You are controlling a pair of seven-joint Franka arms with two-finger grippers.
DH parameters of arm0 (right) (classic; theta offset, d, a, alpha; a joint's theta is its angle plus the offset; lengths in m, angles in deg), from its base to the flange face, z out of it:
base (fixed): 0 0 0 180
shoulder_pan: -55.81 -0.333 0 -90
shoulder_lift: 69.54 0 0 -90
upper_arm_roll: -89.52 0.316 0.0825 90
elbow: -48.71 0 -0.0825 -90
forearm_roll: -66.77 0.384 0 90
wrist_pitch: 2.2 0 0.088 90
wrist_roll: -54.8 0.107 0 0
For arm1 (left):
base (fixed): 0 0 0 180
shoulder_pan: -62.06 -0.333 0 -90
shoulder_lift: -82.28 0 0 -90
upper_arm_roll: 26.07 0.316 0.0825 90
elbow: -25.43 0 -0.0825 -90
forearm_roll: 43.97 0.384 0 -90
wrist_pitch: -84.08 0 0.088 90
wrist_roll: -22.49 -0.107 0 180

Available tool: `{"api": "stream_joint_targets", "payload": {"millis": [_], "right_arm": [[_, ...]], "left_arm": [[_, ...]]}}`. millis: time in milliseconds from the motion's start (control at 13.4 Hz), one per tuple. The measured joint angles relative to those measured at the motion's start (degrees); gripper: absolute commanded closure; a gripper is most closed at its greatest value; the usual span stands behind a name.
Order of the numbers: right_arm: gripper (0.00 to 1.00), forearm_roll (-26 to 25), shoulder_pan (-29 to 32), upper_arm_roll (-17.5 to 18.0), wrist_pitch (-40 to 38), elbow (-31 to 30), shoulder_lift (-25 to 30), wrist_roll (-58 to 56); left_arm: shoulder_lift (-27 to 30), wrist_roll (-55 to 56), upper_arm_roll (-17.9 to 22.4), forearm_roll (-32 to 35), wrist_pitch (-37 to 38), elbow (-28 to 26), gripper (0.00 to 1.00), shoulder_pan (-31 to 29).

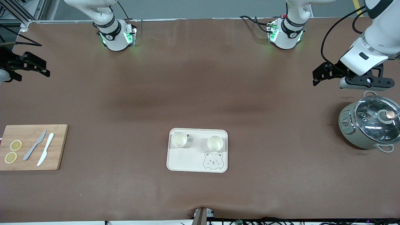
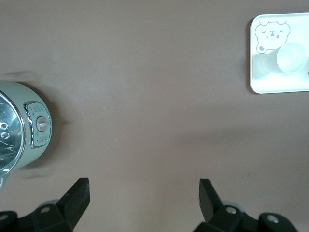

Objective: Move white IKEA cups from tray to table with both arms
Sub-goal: 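Move the left gripper over the white cup on the bear tray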

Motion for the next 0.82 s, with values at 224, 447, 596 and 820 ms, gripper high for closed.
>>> {"api": "stream_joint_targets", "payload": {"millis": [224, 447, 596, 820], "right_arm": [[0.00, 0.00, 0.00, 0.01, 0.00, 0.00, 0.00, 0.00], [0.00, 0.00, 0.00, -0.03, 0.00, 0.00, -0.01, 0.00], [0.00, -0.01, 0.06, -0.12, 0.00, 0.00, -0.02, 0.00], [0.00, -0.01, 0.10, -0.15, -0.01, 0.00, -0.04, 0.00]], "left_arm": [[0.00, -0.07, -0.42, 0.00, 0.00, 0.13, 0.00, 0.05], [-0.63, 0.98, -1.84, -0.59, -0.04, 0.83, 0.00, 0.08], [-2.49, 5.05, -2.98, -1.81, -0.23, 2.83, 0.00, 0.16], [-7.06, 8.19, -5.31, -1.79, -0.31, 7.05, 0.00, 1.07]]}}
